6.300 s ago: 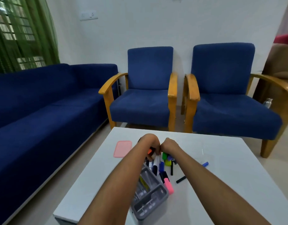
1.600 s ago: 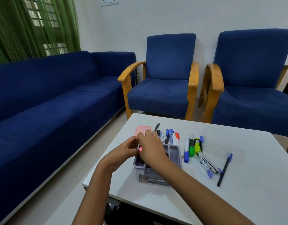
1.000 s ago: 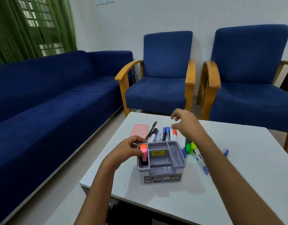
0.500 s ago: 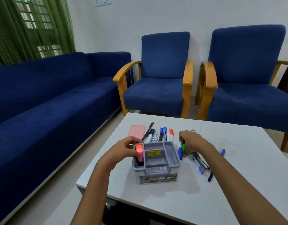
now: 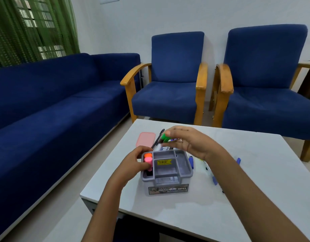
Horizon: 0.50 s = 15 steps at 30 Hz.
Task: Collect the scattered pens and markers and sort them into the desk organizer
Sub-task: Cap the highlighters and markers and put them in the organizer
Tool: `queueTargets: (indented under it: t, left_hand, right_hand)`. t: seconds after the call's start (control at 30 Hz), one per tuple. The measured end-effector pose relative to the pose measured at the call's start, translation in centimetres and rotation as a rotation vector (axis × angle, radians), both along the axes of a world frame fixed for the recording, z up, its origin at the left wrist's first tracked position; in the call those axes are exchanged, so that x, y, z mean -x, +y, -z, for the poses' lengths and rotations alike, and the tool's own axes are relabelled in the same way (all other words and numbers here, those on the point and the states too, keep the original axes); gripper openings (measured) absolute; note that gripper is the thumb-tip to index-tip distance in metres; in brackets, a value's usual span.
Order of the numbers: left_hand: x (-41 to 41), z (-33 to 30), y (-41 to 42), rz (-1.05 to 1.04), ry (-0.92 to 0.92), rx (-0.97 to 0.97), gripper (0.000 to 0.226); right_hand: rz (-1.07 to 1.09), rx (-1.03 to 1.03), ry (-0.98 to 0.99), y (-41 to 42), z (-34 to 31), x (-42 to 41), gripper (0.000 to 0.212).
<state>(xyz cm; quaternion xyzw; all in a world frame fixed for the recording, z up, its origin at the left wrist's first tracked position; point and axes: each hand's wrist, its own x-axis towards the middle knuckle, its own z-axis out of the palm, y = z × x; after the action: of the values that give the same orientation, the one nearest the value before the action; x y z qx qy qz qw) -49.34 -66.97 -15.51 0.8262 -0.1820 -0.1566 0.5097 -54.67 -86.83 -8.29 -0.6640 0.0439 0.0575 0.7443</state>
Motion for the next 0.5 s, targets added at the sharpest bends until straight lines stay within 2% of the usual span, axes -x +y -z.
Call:
queueTargets:
  t: [0.03, 0.1, 0.2, 0.33, 0.5]
  left_hand:
    - [0.2, 0.1, -0.1, -0.002, -0.013, 0.004, 0.043]
    - [0.5, 0.1, -0.2, -0.003, -0.035, 0.012, 0.042]
    - [0.5, 0.1, -0.2, 0.003, -0.048, 0.024, 0.042]
    - [0.7, -0.3, -0.1, 0.029, -0.027, -0.011, 0.044]
    - [1.0, -1.0, 0.1, 0.086, 0.023, -0.065, 0.056]
  right_hand:
    - [-0.023, -0.059, 0.031, 0.9, 0.1, 0.1, 0.024]
    - [-0.048, -0.029, 0.076, 2.5, 0.5, 0.2, 0.022]
    - [-0.012, 0.213, 0.059, 3.8, 1.2, -0.1, 0.014]
    - [0.057, 0.452, -0.027, 4.7, 1.3, -0.7, 0.019]
    - [0.030, 0.767, -0.160, 5.8, 1.4, -0.6, 0.024]
